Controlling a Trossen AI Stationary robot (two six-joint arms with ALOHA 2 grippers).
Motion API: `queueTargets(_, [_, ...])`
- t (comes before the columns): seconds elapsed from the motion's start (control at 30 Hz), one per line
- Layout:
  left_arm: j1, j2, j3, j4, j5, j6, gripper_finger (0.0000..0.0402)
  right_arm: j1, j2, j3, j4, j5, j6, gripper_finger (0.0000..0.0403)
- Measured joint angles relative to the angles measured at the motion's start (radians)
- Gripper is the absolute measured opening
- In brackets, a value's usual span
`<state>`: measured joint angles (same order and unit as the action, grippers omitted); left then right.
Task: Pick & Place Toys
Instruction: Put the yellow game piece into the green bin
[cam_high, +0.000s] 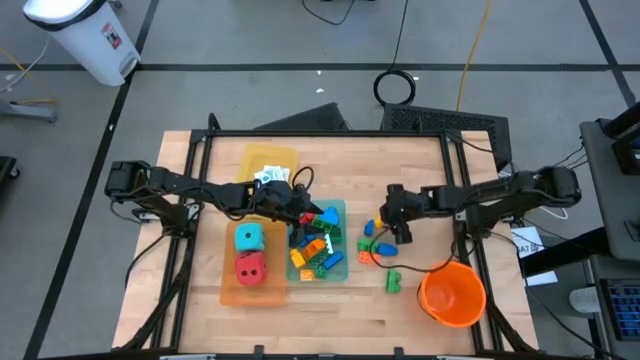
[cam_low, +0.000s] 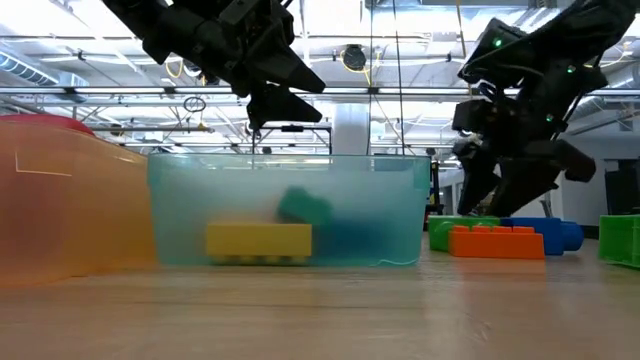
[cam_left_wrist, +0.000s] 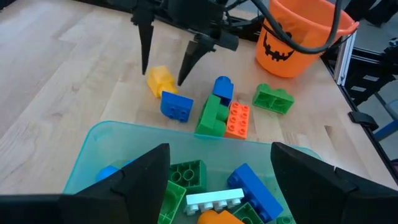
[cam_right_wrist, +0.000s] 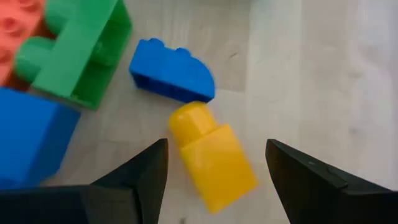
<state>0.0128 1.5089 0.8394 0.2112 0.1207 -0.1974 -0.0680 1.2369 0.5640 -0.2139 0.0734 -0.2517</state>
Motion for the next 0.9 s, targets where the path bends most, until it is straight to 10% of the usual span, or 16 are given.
queueTargets(0.57, [-0.004,0.0,0.0,0.003,0.0,-0.003,0.0285,-0.063,0.083,-0.034,0.033,-0.142,-0.052,0.0153])
queueTargets(0.9, [-0.028,0.013,0.0,0.06,-0.08,-0.049,0.0285,-0.036,-0.081,-0.021,0.044,0.028,0.004,0.0089])
